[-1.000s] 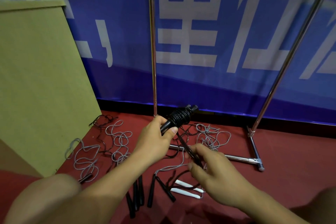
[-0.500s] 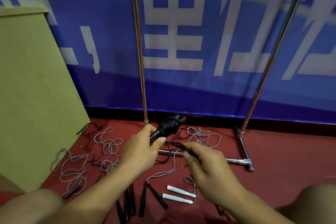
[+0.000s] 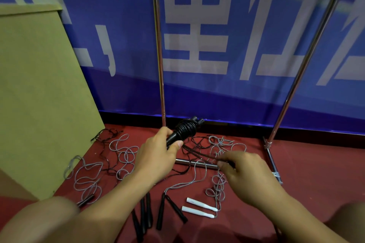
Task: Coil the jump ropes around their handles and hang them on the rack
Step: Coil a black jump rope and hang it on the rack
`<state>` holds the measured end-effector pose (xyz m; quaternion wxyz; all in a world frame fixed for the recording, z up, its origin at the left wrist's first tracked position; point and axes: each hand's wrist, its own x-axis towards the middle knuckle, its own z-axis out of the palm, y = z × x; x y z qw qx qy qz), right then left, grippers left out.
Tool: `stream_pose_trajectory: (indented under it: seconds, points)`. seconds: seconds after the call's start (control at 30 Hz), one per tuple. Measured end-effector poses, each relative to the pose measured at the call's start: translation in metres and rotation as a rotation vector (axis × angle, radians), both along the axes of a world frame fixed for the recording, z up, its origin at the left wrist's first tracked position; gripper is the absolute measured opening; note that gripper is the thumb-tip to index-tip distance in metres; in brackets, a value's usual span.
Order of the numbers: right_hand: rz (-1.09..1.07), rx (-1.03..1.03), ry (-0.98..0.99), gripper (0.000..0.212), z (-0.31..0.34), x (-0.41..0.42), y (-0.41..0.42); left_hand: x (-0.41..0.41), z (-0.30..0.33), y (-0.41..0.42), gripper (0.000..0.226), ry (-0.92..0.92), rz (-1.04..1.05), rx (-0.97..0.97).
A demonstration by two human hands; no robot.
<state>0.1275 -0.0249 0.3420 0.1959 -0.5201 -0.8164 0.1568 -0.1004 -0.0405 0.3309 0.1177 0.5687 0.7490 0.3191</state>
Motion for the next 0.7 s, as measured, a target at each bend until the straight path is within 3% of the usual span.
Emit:
stream_pose_trajectory:
  seconds: [0.17, 0.33, 0.53, 0.7]
  points:
    - [0.229, -0.191, 0.039, 0.025, 0.002, -0.008, -0.011, -0.002, -0.001, 0.0, 0.018, 0.06, -0.012, 0.009]
    - [0.319, -0.284, 0.222, 0.026, 0.01, -0.011, -0.019, -0.001, -0.004, 0.003, 0.023, -0.108, -0.028, -0.036]
    - [0.277, -0.309, 0.412, 0.021, 0.006, -0.01, -0.016, -0.001, -0.003, 0.004, 0.022, -0.067, -0.144, -0.175]
    - [0.169, -0.191, 0.413, 0.015, 0.007, -0.007, -0.009, 0.012, -0.011, -0.004, 0.008, 0.027, -0.408, -0.221]
